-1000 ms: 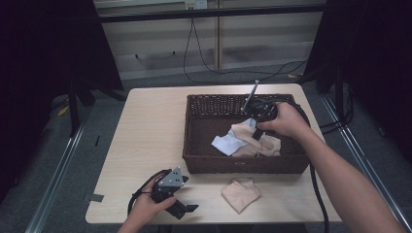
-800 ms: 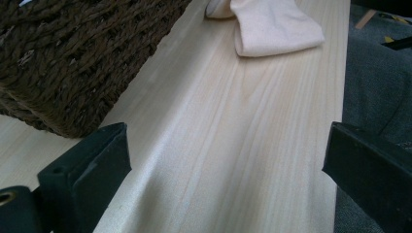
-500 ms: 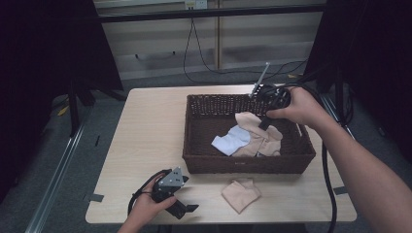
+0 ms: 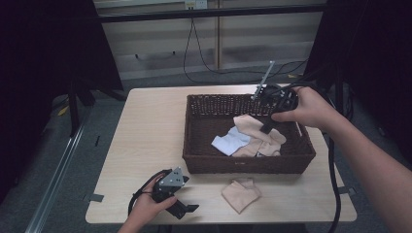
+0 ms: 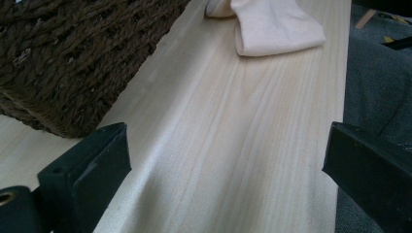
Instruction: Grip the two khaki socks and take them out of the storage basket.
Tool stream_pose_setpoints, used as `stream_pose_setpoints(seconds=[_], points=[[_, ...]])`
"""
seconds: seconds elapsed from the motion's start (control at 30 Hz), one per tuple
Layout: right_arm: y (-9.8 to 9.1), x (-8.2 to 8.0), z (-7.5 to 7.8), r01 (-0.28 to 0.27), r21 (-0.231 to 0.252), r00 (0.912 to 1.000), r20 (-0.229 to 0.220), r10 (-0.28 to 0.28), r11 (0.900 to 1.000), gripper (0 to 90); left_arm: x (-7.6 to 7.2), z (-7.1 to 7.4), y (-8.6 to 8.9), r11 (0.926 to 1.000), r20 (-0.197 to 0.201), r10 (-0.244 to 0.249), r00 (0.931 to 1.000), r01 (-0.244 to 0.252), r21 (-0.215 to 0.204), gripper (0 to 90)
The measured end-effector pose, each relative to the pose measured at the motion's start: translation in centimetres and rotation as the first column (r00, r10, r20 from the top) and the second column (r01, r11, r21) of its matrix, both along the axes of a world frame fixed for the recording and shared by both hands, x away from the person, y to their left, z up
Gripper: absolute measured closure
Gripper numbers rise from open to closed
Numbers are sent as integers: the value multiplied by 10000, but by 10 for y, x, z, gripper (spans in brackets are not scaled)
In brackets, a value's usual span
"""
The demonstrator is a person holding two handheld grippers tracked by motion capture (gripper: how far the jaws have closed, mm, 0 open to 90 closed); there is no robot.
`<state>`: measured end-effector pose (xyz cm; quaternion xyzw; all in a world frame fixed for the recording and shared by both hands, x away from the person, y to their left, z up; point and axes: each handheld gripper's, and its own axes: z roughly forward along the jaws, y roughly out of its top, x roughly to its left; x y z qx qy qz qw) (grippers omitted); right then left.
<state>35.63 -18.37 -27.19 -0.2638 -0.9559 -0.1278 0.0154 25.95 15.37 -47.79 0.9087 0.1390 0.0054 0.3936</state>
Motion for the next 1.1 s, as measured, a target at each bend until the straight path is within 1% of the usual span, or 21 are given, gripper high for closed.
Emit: stream_pose_setpoints(seconds=[0.07, 0.13, 0.17, 0.2, 0.27, 0.37, 0.4, 0.43, 0.47, 0.57, 0.6, 0.63, 0.67, 0.77, 0.8, 0.9, 0.93, 0.97, 1.03, 1.07, 1.1], points=[[0, -3, 2, -203, 46, 9998, -1, 203, 9998, 857, 0, 0, 0, 10000, 36, -38, 10000, 38, 36, 26], [0, -8, 3, -334, 123, 9994, 9, 334, 9994, 856, 0, 0, -1, 10000, -19, 17, 10000, -17, -83, 26], [1, -14, 2, -433, 123, 9990, -70, 433, 9990, 855, 0, 0, 0, 10000, 14, -15, 10000, 15, 11, 26], [1, -14, 2, -433, 123, 9990, -70, 433, 9990, 855, 0, 0, -1, 10000, -21, 26, 10000, -26, 1, 26], [3, -18, 0, -663, 131, 9978, -82, 664, 9977, 855, 0, -1, -1, 10000, -30, -3, 10000, 3, -71, 25], [6, -25, -3, -855, 172, 9962, -130, 857, 9962, 852, 0, -1, -1, 9999, -2, 39, 10000, -39, -108, 26], [7, -27, -5, -964, 288, 9953, -80, 966, 9949, 852, 0, -1, -1, 10000, 6, 36, 10000, -36, -85, 26], [7, -29, -7, -960, 311, 9952, -143, 965, 9949, 852, 0, -1, -1, 9999, 5, 38, 10000, -38, -126, 26], [9, -31, -9, -1022, 254, 9946, -143, 1026, 9944, 852, 0, 0, -1, 10000, 3, 33, 10000, -33, -58, 26], [13, -37, -15, -1308, 284, 9912, -148, 1313, 9910, 853, 0, -1, -1, 9999, 12, 40, 10000, -40, -104, 26], [15, -39, -17, -1428, 308, 9895, -171, 1434, 9893, 852, 0, 0, -1, 10000, 22, 7, 10000, -7, 3, 26], [17, -42, -19, -1438, 340, 9892, -231, 1446, 9890, 851, 0, 0, -1, 10000, 34, 12, 10000, -12, -6, 25], [19, -43, -21, -1593, 391, 9869, -202, 1602, 9864, 849, 0, 0, -1, 10000, 41, 19, 10000, -19, -8, 26], [24, -48, -27, -1666, 305, 9854, -292, 1675, 9855, 847, -1, 0, -1, 9999, 51, 43, 10000, -42, -92, 26], [25, -49, -30, -1766, 312, 9833, -379, 1778, 9838, 847, -1, 0, -1, 9999, 56, 50, 10000, -49, -107, 26], [28, -51, -36, -1806, 315, 9823, -439, 1819, 9830, 849, -1, 0, -1, 9999, 58, 49, 10000, -48, -105, 26], [29, -52, -39, -1951, 383, 9795, -432, 1967, 9800, 850, -1, 0, -1, 9999, 54, 49, 10000, -49, -108, 26], [31, -53, -41, -1903, 382, 9803, -456, 1919, 9810, 851, -1, 0, -1, 10000, 49, 49, 10000, -49, -45, 26], [34, -55, -46, -1994, 359, 9780, -548, 2011, 9793, 853, -1, 0, -1, 9999, 45, 64, 10000, -63, -115, 26], [35, -55, -49, -2119, 356, 9754, -542, 2136, 9766, 854, -1, 0, -1, 9999, 44, 73, 10000, -72, -126, 26], [37, -56, -52, -2121, 370, 9754, -530, 2138, 9766, 854, -1, 1, 0, 10000, 36, 77, 10000, -77, -55, 26]])
